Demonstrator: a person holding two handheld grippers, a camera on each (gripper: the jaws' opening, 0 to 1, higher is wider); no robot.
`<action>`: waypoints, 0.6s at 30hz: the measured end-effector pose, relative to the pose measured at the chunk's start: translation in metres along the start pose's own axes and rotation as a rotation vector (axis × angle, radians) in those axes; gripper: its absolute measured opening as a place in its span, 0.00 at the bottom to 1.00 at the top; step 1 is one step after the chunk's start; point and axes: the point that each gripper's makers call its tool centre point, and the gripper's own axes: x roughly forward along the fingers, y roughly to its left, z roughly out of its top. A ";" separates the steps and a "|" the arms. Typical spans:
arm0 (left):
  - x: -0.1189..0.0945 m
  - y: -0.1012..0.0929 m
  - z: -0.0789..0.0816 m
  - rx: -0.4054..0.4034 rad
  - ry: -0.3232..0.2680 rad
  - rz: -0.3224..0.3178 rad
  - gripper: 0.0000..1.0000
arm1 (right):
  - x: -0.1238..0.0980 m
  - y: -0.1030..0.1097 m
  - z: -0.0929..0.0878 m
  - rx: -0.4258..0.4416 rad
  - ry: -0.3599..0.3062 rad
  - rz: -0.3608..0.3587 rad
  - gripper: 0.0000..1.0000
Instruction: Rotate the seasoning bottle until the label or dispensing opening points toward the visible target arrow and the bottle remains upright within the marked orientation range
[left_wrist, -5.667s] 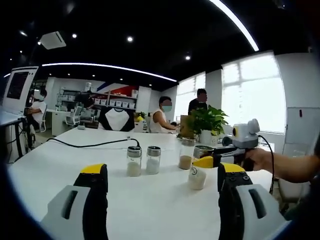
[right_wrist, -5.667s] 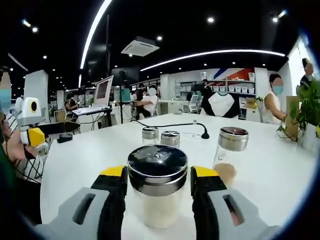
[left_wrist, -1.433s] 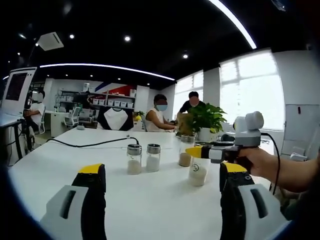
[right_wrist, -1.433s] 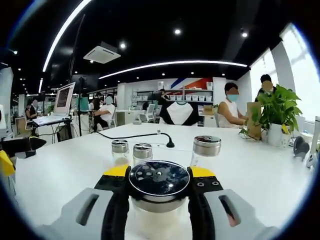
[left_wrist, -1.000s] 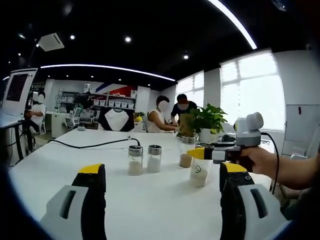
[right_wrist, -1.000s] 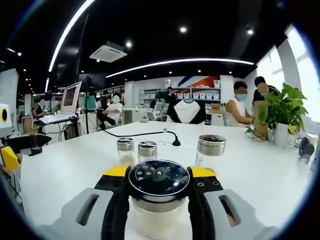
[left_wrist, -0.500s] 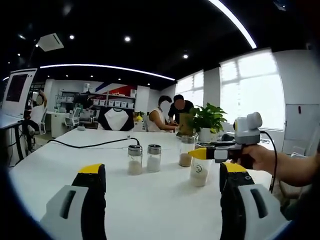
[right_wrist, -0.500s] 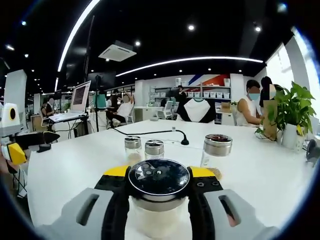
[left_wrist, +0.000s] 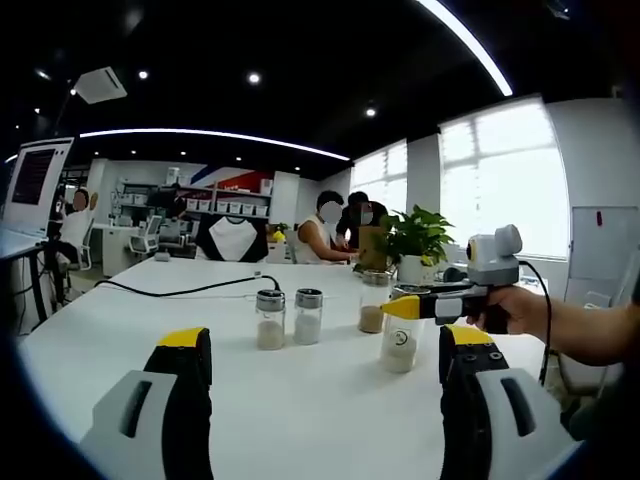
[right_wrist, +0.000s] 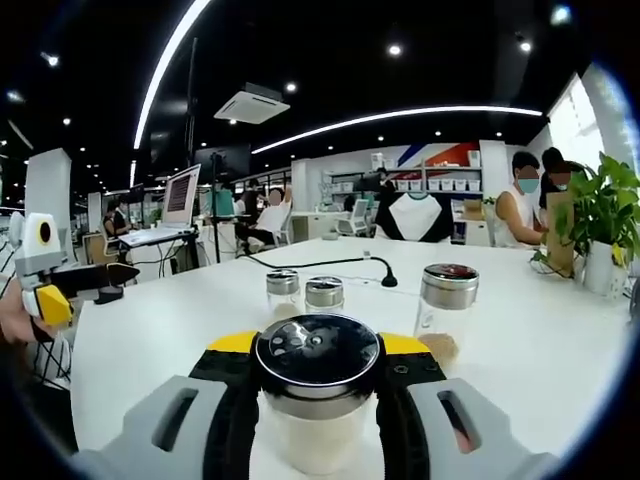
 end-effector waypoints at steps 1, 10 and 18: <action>0.000 0.000 0.000 -0.003 0.000 0.000 0.99 | 0.000 0.000 0.000 -0.001 0.001 0.007 0.43; 0.000 0.001 -0.002 -0.006 0.003 0.004 0.99 | 0.000 0.003 -0.001 -0.010 0.002 0.066 0.43; -0.001 0.002 -0.003 -0.017 0.003 0.004 0.99 | -0.001 0.006 -0.001 -0.018 0.007 0.109 0.43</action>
